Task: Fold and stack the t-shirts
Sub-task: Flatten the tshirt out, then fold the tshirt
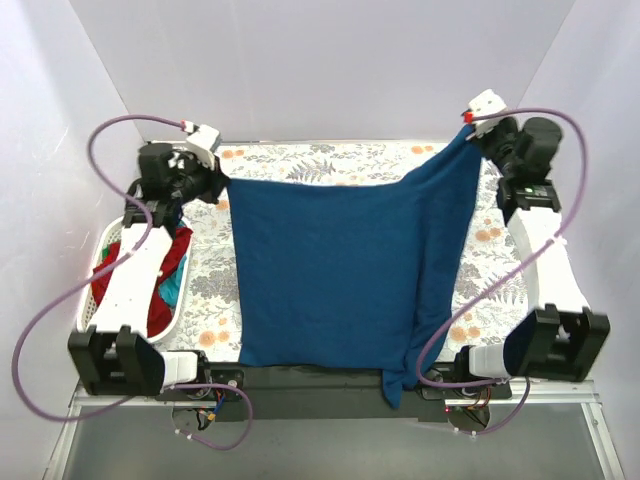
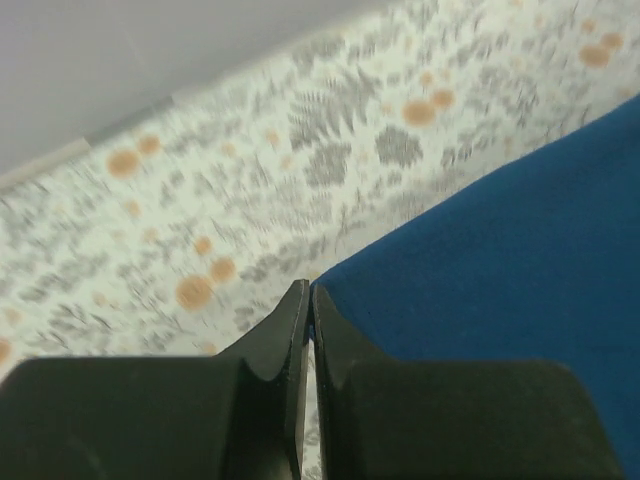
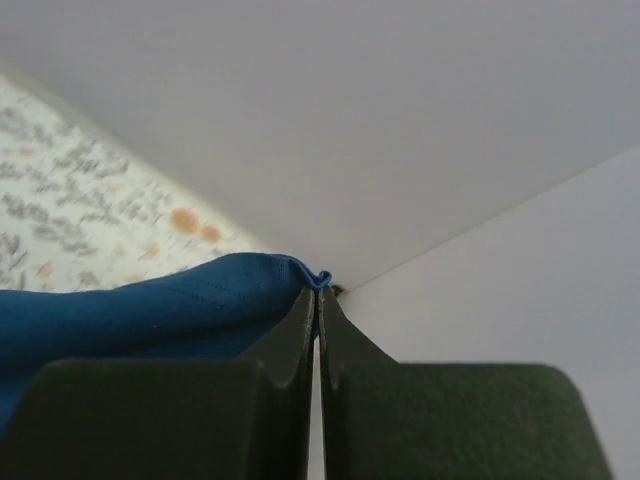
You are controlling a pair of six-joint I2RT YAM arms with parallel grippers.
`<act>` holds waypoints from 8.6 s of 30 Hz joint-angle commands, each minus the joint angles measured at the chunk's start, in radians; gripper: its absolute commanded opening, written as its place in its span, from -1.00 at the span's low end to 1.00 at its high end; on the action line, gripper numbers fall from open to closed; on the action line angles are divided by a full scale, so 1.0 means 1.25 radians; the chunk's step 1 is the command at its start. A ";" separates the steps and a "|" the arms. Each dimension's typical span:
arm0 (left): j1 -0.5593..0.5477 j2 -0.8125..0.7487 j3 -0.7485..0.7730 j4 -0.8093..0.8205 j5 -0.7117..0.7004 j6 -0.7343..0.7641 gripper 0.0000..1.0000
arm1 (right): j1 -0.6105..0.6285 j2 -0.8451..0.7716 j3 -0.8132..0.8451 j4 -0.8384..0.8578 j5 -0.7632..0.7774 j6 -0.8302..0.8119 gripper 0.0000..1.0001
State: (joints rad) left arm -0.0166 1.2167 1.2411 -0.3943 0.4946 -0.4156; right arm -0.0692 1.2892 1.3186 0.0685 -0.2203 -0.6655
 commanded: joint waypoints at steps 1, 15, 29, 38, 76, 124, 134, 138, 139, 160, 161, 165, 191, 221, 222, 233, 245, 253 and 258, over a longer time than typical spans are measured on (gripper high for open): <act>-0.023 0.073 -0.020 -0.003 -0.047 0.012 -1.00 | 0.025 0.059 -0.029 0.073 -0.077 -0.061 -0.97; -0.041 0.618 0.295 0.047 -0.224 -0.017 -1.00 | 0.114 0.586 0.300 0.074 0.015 -0.146 -0.97; -0.025 0.803 0.584 -0.081 -0.322 -0.092 0.20 | 0.181 0.779 0.537 0.010 0.307 -0.177 0.45; -0.016 0.620 0.372 -0.242 -0.126 -0.043 0.17 | 0.155 0.549 0.403 -0.473 0.192 -0.036 0.85; -0.033 0.541 0.097 -0.373 -0.235 0.006 -0.27 | 0.066 0.591 0.230 -0.720 0.222 0.045 -0.20; -0.136 0.444 -0.015 -0.415 -0.148 -0.004 -0.08 | 0.084 0.548 0.137 -0.835 0.110 0.028 -0.19; -0.130 0.558 -0.032 -0.303 -0.214 -0.031 -0.09 | 0.066 0.721 0.271 -0.751 0.219 0.068 -0.21; -0.119 0.651 0.074 -0.293 -0.219 -0.032 -0.10 | 0.064 0.798 0.403 -0.753 0.227 0.082 -0.19; -0.116 0.688 0.100 -0.293 -0.223 -0.033 -0.10 | 0.064 0.808 0.425 -0.753 0.228 0.083 -0.19; -0.097 0.428 0.127 -0.526 -0.017 0.101 0.15 | 0.063 0.373 0.171 -0.989 0.007 -0.146 0.05; -0.097 0.416 0.112 -0.525 -0.010 0.103 0.15 | 0.070 0.340 0.115 -0.989 0.000 -0.149 -0.03; -0.097 0.375 0.041 -0.528 -0.009 0.112 0.15 | 0.097 0.285 -0.008 -0.974 -0.003 -0.154 -0.07; -0.097 0.356 -0.036 -0.490 -0.048 0.108 0.15 | 0.209 0.200 -0.403 -0.643 0.171 -0.053 0.04; -0.097 0.256 -0.187 -0.351 0.040 0.544 -0.21 | 0.226 0.131 -0.390 -0.686 0.148 -0.014 -0.97; -0.097 0.255 -0.190 -0.352 0.038 0.559 -0.21 | 0.226 0.128 -0.386 -0.688 0.148 -0.012 -0.97; -0.097 0.246 -0.314 -0.285 -0.036 0.625 -0.25 | 0.225 0.119 -0.387 -0.701 0.148 -0.009 -0.97; -0.097 0.190 -0.361 -0.327 -0.035 0.677 -0.53 | 0.226 0.109 -0.381 -0.720 0.138 -0.012 -0.97; -0.097 0.170 -0.253 -0.347 0.011 0.652 -0.37 | 0.225 0.119 -0.366 -0.730 0.127 -0.011 -0.97; -0.097 0.217 -0.248 -0.309 0.008 0.636 -0.28 | 0.225 0.123 -0.360 -0.732 0.128 -0.012 -0.97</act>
State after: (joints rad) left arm -0.1394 1.4784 0.9154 -0.8062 0.4778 0.3847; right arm 0.2127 1.4528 0.8276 -0.8165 -0.0364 -0.6838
